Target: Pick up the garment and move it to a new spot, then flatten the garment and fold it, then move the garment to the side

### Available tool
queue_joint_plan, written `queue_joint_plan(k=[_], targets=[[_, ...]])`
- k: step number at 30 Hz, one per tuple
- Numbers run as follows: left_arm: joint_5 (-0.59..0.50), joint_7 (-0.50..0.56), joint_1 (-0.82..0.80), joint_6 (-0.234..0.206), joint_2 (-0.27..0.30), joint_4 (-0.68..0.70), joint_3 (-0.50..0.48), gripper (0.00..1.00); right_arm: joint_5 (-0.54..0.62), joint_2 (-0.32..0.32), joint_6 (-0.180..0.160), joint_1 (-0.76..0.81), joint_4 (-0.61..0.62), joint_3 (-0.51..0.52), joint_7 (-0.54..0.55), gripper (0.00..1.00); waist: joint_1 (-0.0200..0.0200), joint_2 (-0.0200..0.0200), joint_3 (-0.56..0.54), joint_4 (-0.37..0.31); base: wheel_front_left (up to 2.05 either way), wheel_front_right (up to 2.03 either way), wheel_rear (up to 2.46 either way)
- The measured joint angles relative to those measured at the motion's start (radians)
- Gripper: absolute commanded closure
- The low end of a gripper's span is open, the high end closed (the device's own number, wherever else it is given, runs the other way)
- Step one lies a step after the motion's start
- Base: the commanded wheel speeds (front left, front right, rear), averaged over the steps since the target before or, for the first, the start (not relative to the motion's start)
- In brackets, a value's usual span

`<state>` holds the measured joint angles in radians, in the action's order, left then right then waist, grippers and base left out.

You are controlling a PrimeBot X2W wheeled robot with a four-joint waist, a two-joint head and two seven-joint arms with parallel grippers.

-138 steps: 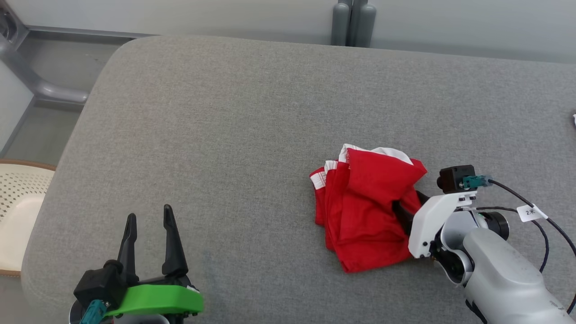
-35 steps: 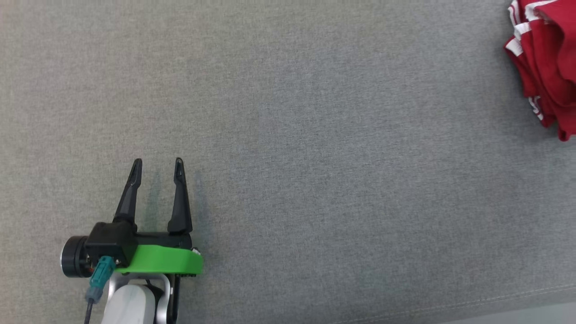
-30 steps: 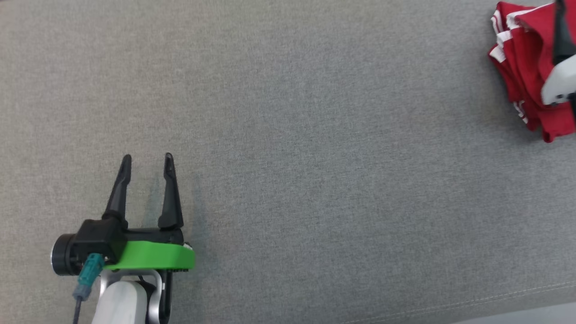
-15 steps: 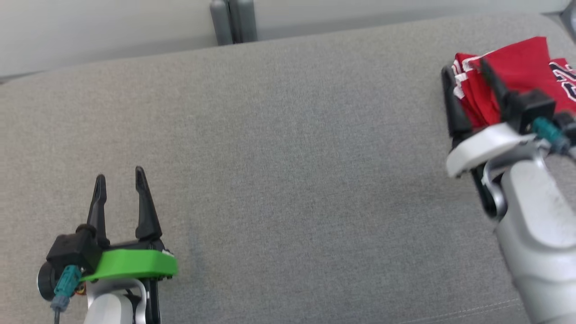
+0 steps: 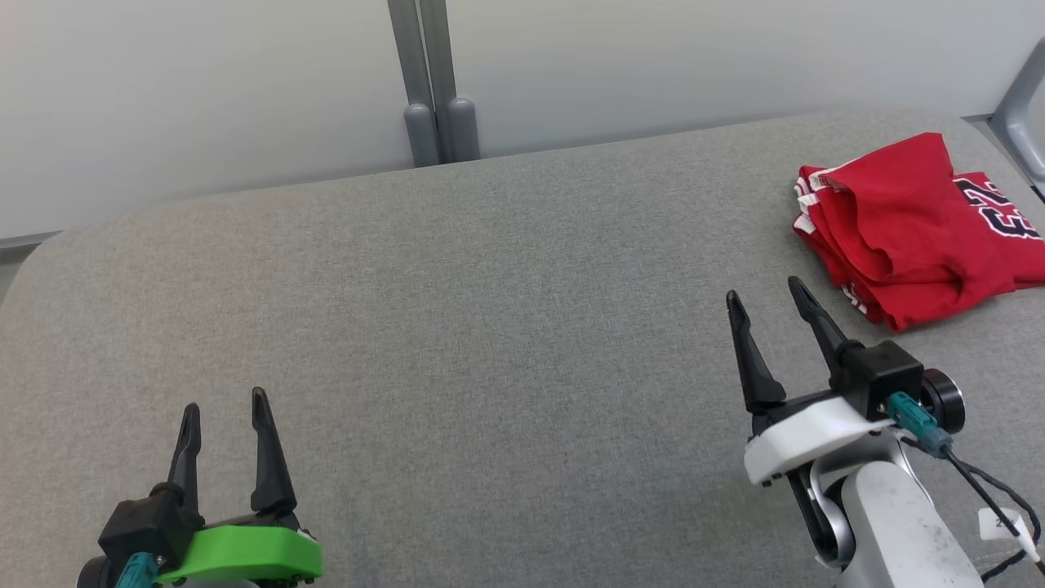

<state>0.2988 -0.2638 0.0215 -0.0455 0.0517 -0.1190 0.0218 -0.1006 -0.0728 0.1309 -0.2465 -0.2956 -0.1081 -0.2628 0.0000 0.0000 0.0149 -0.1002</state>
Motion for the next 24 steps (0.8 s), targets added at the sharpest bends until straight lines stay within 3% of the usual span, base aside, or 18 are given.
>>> queue_joint_plan(k=[8,18,19,24], targets=[[0.001,0.000,0.033,-0.012,-0.001,0.000,0.003,0.00,-0.006,0.021,0.000,0.105,0.100,0.042,0.000,0.00,0.0000,0.0000,-0.009,-0.003,0.00,0.00,0.00],[0.000,0.000,0.032,-0.007,-0.001,-0.017,0.014,0.00,-0.021,0.022,0.000,0.119,0.110,0.027,0.000,0.00,0.0000,0.0000,-0.007,-0.002,0.00,0.00,0.00],[0.000,0.000,0.033,-0.007,-0.002,-0.024,0.014,1.00,-0.021,0.023,0.000,0.120,0.102,0.027,0.000,1.00,0.0000,0.0000,-0.007,-0.002,0.00,0.00,0.00],[0.005,0.003,0.042,-0.007,-0.007,-0.070,0.016,1.00,-0.025,0.026,0.000,0.156,0.063,0.026,0.002,1.00,0.0000,0.0000,-0.007,-0.001,0.00,0.00,0.00]])
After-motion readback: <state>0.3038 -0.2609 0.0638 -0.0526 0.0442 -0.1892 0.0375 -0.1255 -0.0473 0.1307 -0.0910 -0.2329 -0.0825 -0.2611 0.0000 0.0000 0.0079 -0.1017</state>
